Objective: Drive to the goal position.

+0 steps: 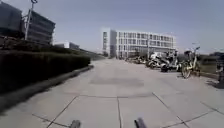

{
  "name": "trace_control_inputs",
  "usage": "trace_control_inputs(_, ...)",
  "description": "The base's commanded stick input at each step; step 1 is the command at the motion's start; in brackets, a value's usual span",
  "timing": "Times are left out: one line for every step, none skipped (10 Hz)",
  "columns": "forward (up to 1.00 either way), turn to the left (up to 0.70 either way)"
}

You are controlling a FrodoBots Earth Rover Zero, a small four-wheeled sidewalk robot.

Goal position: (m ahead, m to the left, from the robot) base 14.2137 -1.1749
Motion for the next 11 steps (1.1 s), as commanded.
trace_control_inputs(1.00,0.01)
trace_control_inputs(1.00,0.01)
trace_control_inputs(1.00,0.01)
trace_control_inputs(1.00,0.01)
trace_control_inputs(1.00,0.01)
trace_control_inputs(1.00,0.01)
trace_control_inputs(1.00,0.01)
trace_control_inputs(1.00,0.01)
trace_control_inputs(1.00,0.01)
trace_control_inputs(1.00,0.01)
trace_control_inputs(1.00,0.01)
